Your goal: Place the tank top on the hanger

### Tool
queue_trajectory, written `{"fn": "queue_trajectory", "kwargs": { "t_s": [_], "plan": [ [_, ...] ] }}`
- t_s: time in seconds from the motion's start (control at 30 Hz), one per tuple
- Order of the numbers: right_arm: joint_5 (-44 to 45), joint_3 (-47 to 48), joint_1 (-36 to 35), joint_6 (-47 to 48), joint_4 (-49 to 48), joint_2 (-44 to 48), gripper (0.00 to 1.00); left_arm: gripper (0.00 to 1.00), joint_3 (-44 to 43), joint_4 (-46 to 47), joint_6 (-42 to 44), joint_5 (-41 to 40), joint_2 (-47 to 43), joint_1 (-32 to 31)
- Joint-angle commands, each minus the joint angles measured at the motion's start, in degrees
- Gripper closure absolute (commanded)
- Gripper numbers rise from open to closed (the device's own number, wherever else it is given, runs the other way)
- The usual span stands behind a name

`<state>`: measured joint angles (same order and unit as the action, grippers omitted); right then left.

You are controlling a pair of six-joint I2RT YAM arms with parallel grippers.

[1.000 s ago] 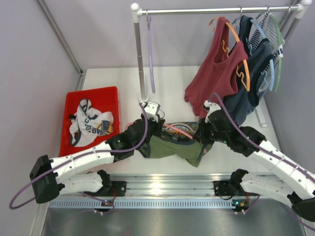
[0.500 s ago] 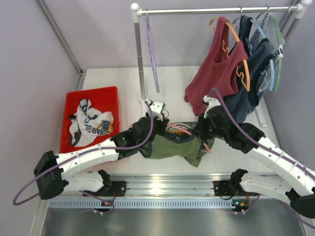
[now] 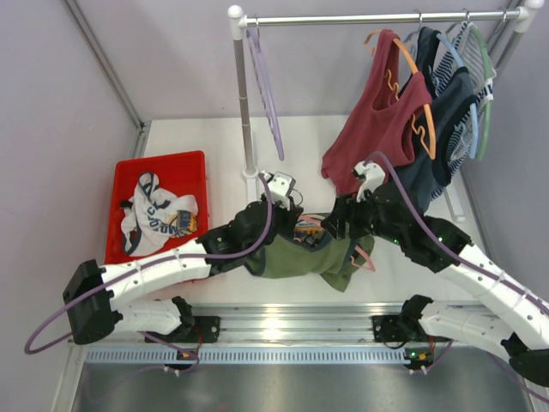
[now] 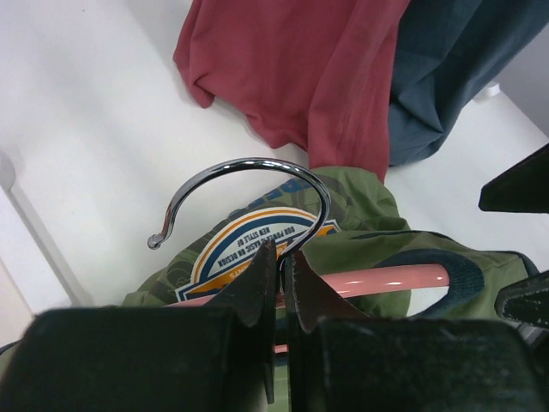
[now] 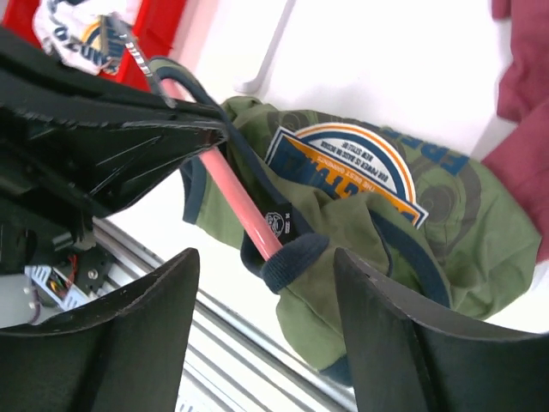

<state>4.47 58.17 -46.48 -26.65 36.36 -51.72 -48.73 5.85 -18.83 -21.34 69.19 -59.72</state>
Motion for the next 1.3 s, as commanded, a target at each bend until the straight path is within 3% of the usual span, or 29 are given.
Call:
{"fn": "queue_trajectory", "kwargs": {
  "t_s": [0.0, 0.37, 0.67, 0.77, 0.8, 0.87, 0.9, 1.17, 1.27],
  "plan": [
    [-3.8, -0.3, -0.9, 8.6, -7.1, 1.8, 0.34, 1.0, -4.3, 2.3, 0.8, 3.5, -1.5, -0.3],
    [-12.9, -4.6, -1.0, 15.8, -10.9, 1.0, 0.38, 1.0, -9.0, -4.5, 2.4, 7.0, -3.9, -0.5],
    [-12.4, -7.5, -3.1, 15.2, -11.8, 1.9, 0.4, 1.0, -11.3, -5.4, 2.4, 8.9, -4.1, -0.7],
    [-11.4, -8.2, -3.4, 14.4, -12.3, 2.6, 0.6, 1.0, -11.7, -5.4, 2.3, 9.0, -4.0, -1.1],
    [-11.2, -8.3, -3.5, 14.4, -12.2, 2.8, 0.72, 1.0, -11.7, -5.5, 2.3, 9.0, -4.1, -1.1],
    [-10.3, -8.5, -3.8, 14.2, -12.1, 3.1, 0.85, 1.0, -12.1, -5.7, 2.4, 9.0, -4.2, -1.3],
    [-10.0, -8.9, -3.9, 14.1, -12.3, 3.9, 0.97, 1.0, -12.1, -5.6, 2.4, 9.0, -4.3, -1.4],
    [-8.9, -9.5, -4.8, 14.0, -12.8, 7.8, 1.0, 0.59, -13.2, -7.4, 2.1, 8.0, -5.1, -1.6],
    [-8.9, -9.1, -5.2, 14.2, -11.9, 8.3, 1.0, 0.56, -13.8, -8.3, 2.1, 7.9, -5.8, -1.6]
  ]
}}
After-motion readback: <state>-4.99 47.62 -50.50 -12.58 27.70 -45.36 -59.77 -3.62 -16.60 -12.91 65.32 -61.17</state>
